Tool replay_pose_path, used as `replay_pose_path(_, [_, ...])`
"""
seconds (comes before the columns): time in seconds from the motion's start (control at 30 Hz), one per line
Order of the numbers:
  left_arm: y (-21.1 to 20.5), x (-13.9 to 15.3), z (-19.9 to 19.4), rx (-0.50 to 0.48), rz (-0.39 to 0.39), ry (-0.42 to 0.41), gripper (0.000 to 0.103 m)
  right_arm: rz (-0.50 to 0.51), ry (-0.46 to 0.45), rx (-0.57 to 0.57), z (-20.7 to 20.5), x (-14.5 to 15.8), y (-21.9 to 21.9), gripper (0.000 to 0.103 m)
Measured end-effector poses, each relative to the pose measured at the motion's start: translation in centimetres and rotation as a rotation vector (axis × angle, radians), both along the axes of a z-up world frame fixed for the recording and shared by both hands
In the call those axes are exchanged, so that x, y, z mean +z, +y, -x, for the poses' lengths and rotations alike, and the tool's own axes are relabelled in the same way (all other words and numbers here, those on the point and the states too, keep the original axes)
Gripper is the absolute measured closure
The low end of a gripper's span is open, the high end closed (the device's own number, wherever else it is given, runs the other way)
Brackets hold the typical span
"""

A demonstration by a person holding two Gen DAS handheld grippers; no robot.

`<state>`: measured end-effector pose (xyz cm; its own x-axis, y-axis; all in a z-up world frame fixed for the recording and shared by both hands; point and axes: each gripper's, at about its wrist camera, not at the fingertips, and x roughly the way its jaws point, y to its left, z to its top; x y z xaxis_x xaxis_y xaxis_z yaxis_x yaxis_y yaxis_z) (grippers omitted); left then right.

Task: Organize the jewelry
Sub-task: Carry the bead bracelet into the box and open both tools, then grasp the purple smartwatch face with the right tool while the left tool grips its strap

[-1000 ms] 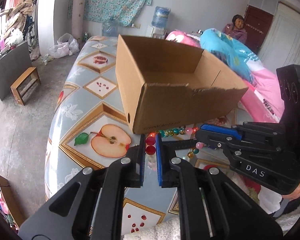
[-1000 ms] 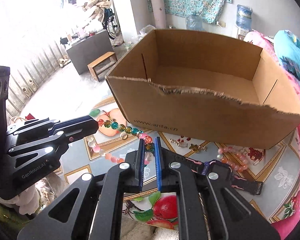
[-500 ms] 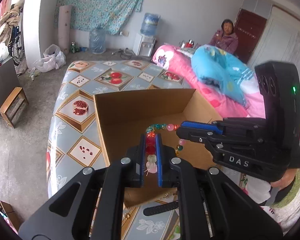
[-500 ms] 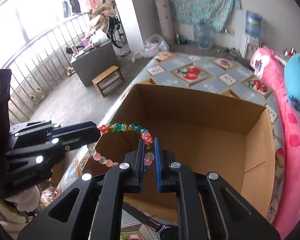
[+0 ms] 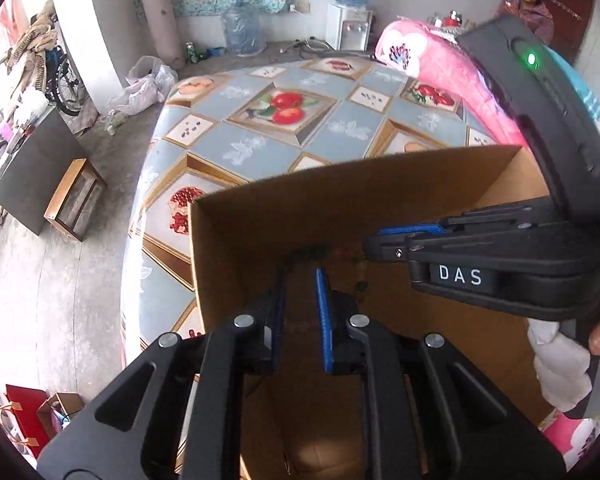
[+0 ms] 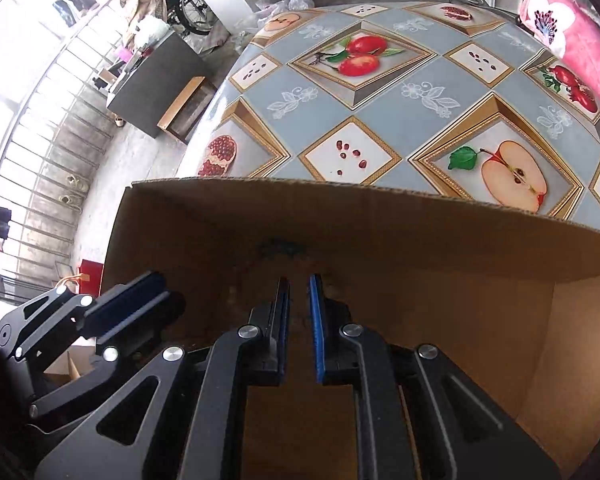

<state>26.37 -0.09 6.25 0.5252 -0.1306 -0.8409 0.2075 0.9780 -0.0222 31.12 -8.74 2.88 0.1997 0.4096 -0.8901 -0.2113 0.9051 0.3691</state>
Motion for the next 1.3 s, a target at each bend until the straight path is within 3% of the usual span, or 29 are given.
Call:
replay_pose_path(0.1, [0.6,2.2,1.3,0.033,0.031,-0.090,0.083,-0.032,-0.070,-0.006,1.0,1.5,-1.4,0.092])
replay_pose_path(0.23, [1.7,5.4,4.8,0.059,0.073,-0.209,0.079,-0.025,-0.229,-0.008,4.9,5.4,-4.3,0.092])
replay_pose_path(0.43, [4.3,9.1,13.1,0.096,0.171,-0.343,0.069,-0.013,-0.477,-0.015,15.7,11.7,-8.6,0.090])
replay_pose_path(0.57, [6.2,9.6,18.7,0.126,0.216,-0.385,0.058,-0.002,-0.573,-0.033,23.3,12.7,-10.8,0.077])
replay_pose_path(0.7, [7.3,7.6,23.1,0.143,0.229,-0.382,0.045,0.031,-0.547,-0.057,28.2,9.9,-11.1,0.071])
replay_pose_path(0.8, [7.4,4.3,25.1,0.133,0.261,-0.331,0.035,0.001,-0.444,-0.067,29.2,5.8,-10.6,0.070])
replay_pose_path(1.0, [5.5,-3.4,24.9,0.096,0.317,-0.169,0.035,-0.014,-0.307,-0.115,28.4,-0.4,-9.0,0.070])
replay_pose_path(1.3, [2.9,-9.3,21.7,0.013,0.394,-0.069,0.035,0.075,-0.296,-0.110,27.3,-2.7,-6.4,0.070])
